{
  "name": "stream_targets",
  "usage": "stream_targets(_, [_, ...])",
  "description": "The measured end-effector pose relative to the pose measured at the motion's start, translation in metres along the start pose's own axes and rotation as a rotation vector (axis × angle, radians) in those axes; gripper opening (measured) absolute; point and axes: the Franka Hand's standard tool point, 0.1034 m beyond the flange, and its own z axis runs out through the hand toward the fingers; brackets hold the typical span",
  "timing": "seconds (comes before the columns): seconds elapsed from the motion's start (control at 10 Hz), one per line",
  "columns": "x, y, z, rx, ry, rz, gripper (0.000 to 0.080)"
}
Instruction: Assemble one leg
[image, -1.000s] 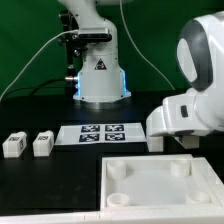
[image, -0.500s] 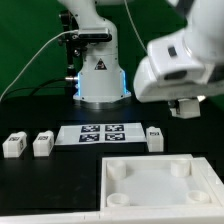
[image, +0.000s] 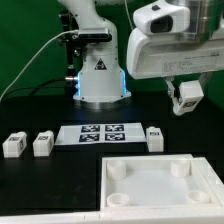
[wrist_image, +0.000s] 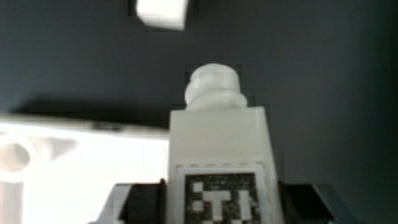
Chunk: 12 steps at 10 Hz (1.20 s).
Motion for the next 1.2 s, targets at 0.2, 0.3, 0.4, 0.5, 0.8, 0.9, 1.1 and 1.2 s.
stream_targets(0.2, [0.017, 0.017, -0.007, 0.001, 0.173, -0.038, 0.0291])
stream_targets(0.3, [0.044, 0.035, -0.022, -0.007, 0.294, -0.07, 0.0291])
stream_targets(0.4, [0.068, 0.051, -0.036, -0.024, 0.426, -0.095, 0.0291])
stream_targets(0.5, [0.085, 0.054, -0.04, -0.039, 0.545, -0.117, 0.0291])
stream_targets(0.8, [0.091, 0.055, -0.038, -0.049, 0.773, -0.125, 0.0291])
stream_targets(0.9, [0.09, 0.055, -0.035, -0.048, 0.76, -0.126, 0.0291])
stream_targets(1.1, [0.092, 0.056, -0.033, -0.049, 0.751, -0.125, 0.0291])
stream_targets(1.2, [0.105, 0.059, -0.026, -0.046, 0.733, -0.119, 0.0291])
